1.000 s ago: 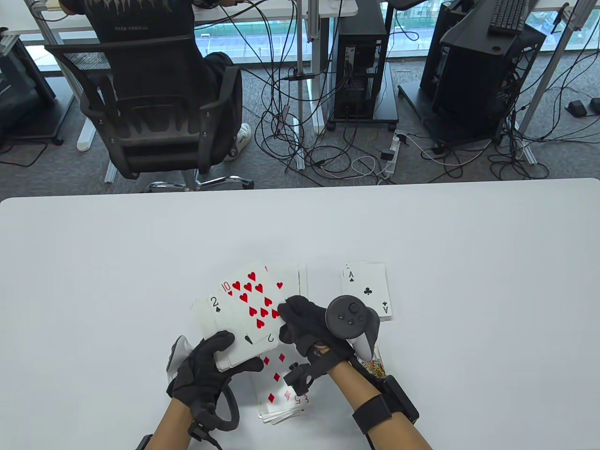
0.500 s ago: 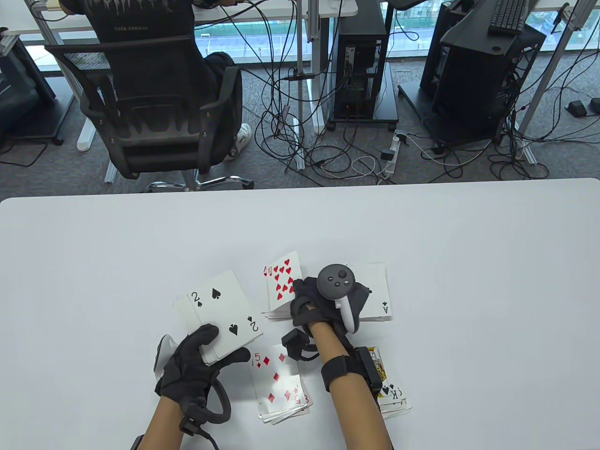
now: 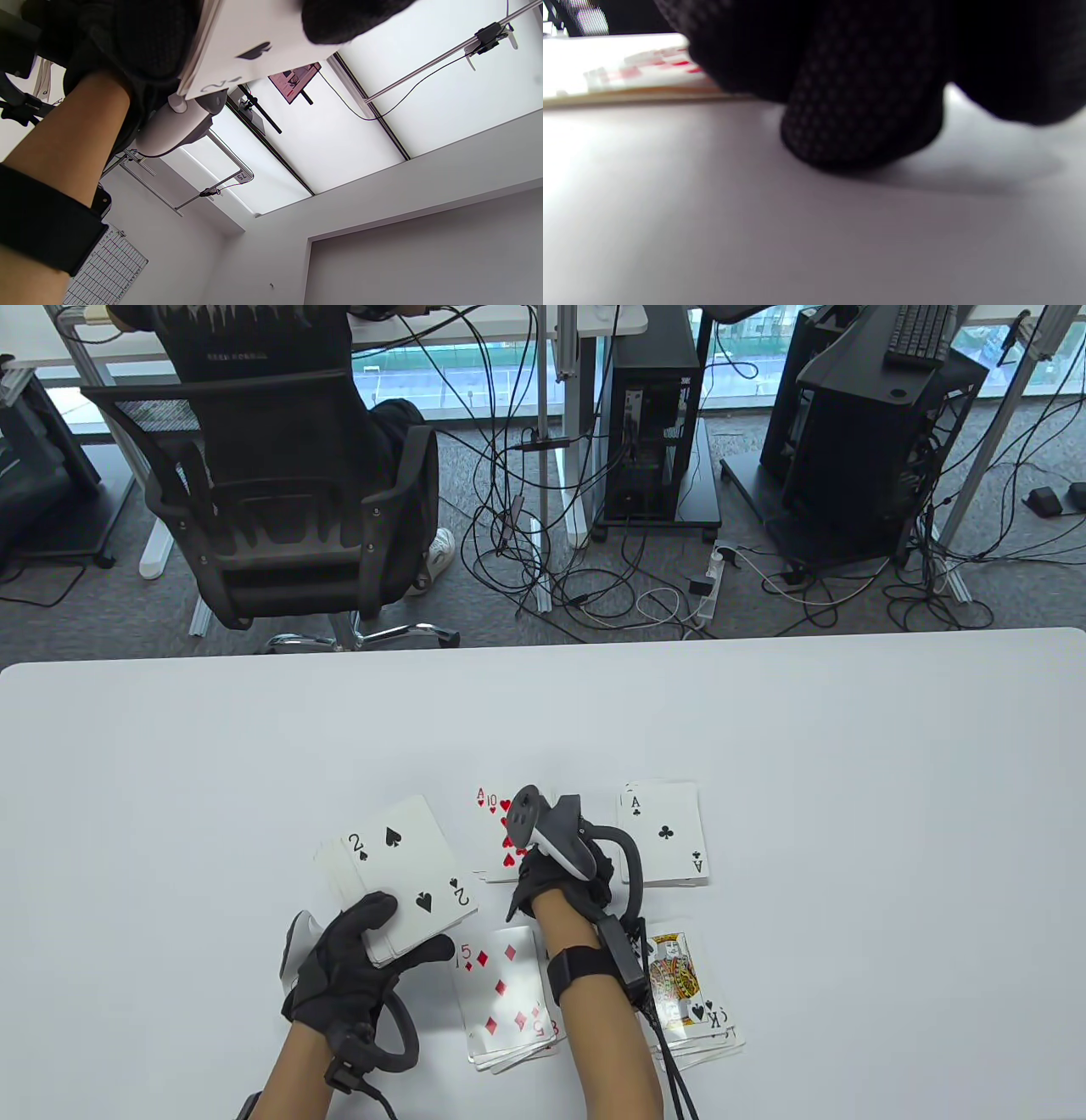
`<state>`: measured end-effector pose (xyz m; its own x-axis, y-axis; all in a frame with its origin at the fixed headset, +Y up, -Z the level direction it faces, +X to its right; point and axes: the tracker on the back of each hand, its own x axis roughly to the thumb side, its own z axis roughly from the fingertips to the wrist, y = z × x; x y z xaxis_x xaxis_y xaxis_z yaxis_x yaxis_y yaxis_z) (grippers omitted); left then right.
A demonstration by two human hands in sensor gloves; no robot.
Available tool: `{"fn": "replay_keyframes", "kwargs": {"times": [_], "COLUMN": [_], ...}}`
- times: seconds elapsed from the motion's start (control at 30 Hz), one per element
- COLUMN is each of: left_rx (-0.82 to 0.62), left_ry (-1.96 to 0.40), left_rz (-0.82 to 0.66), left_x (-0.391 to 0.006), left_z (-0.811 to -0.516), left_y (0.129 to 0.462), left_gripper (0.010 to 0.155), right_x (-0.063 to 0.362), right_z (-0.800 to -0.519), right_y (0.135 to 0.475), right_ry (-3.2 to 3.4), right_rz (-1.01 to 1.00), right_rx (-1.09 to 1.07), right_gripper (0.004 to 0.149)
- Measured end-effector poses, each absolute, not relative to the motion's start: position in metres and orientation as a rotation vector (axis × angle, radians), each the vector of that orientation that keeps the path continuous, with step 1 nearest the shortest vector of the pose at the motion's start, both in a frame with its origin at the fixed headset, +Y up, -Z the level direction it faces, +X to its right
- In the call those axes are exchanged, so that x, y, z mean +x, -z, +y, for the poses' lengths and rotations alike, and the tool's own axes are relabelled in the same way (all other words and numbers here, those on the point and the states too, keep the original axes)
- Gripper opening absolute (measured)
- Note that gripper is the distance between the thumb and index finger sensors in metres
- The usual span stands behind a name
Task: Playing card suit sorting
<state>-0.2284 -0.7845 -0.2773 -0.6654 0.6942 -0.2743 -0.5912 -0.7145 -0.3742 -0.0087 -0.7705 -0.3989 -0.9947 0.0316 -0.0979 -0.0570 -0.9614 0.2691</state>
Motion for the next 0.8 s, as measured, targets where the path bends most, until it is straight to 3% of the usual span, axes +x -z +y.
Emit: {"fn": "replay_keyframes", "kwargs": {"times": [0.2,0.33,0.63,0.73,0.8], "left_rx": [-0.532,-0.550,-0.603,-0.618,-0.629], "left_ry": [-2.328,-2.323,-2.329,-2.320,-2.312], "left_rz": [-0.324,-0.320,-0.311,-0.310,-0.307], "left_x": [-0.227,-0.226,-0.216,-0.213,-0.211], "left_z": [-0.785,-0.786,-0.790,-0.791,-0.792], "left_y": [0.277,0.276,0.273,0.272,0.271], "left_gripper": [0.054,0.054,0.054,0.054,0.054], "right_x": [0.000,0.012,0.015,0.007,0.001], "right_z": [-0.756,-0.728,-0.685,-0.685,-0.688], "right_y": [0.393,0.383,0.337,0.321,0.311], "right_ry": [-2.969,-2.724,-2.340,-2.299,-2.299], "right_rz": [0.322,0.158,-0.034,0.012,0.042], "right_rx": [-0.050,0.128,0.448,0.543,0.585], "right_gripper": [0.051,0.052,0.054,0.061,0.074]}}
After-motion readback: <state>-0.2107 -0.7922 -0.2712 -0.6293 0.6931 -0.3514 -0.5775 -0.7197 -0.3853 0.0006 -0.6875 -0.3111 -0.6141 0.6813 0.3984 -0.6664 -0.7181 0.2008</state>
